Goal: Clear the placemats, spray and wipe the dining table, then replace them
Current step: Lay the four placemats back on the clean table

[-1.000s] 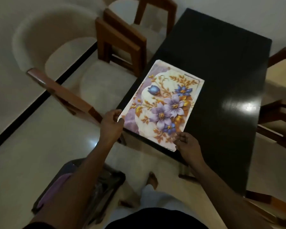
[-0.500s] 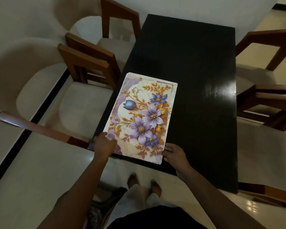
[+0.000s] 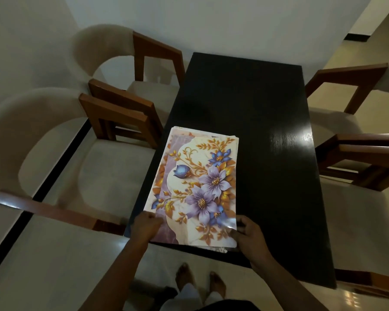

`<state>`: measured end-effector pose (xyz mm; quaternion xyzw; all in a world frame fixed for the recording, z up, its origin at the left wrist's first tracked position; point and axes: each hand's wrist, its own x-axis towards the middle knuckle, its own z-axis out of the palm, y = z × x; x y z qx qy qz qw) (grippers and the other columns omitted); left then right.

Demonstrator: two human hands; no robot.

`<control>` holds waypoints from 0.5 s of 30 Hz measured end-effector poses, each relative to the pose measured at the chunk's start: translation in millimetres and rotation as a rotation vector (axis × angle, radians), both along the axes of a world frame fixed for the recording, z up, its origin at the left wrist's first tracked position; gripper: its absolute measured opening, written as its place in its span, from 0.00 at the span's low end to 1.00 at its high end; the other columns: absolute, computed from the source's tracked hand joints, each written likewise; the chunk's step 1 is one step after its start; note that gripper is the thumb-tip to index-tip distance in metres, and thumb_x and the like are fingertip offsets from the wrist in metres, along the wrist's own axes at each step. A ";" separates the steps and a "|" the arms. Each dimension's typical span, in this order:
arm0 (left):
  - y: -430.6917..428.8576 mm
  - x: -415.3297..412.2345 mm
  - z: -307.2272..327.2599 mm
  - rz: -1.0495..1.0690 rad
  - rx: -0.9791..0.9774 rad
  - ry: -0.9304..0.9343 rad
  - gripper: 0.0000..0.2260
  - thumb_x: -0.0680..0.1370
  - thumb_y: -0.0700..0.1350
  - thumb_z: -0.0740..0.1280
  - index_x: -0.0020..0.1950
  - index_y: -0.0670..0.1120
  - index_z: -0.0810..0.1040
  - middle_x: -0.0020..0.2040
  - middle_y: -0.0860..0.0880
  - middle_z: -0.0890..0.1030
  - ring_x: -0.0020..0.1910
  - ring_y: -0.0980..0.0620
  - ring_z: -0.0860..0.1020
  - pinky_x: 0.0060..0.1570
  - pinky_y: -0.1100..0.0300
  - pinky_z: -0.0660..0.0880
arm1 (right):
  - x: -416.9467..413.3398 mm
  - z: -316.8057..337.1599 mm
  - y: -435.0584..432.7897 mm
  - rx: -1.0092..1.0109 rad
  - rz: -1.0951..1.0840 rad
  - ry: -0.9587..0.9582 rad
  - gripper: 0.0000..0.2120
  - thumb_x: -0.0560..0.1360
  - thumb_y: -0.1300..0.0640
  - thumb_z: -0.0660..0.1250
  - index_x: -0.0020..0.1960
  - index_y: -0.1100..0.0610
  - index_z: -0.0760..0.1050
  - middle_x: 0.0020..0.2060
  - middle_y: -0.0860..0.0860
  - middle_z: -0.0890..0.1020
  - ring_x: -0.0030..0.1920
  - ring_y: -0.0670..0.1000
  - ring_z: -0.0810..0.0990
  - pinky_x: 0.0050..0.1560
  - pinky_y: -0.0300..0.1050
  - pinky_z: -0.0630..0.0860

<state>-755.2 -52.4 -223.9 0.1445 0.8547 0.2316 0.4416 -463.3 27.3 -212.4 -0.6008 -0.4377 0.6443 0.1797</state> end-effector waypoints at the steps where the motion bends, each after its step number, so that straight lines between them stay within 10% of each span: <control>1: 2.8 -2.2 3.4 -0.006 0.007 -0.013 0.07 0.79 0.42 0.72 0.56 0.42 0.82 0.53 0.41 0.83 0.53 0.44 0.82 0.52 0.49 0.81 | 1.3 5.6 2.5 0.009 -0.032 0.022 0.11 0.80 0.68 0.70 0.59 0.56 0.80 0.50 0.56 0.88 0.48 0.58 0.89 0.44 0.63 0.86; 15: 140.9 -47.5 45.3 0.033 0.365 -0.206 0.14 0.74 0.25 0.71 0.54 0.41 0.85 0.38 0.44 0.88 0.39 0.47 0.87 0.39 0.56 0.86 | -3.8 57.5 133.4 0.071 -0.251 0.171 0.10 0.79 0.63 0.71 0.59 0.55 0.83 0.51 0.54 0.89 0.50 0.60 0.89 0.40 0.55 0.87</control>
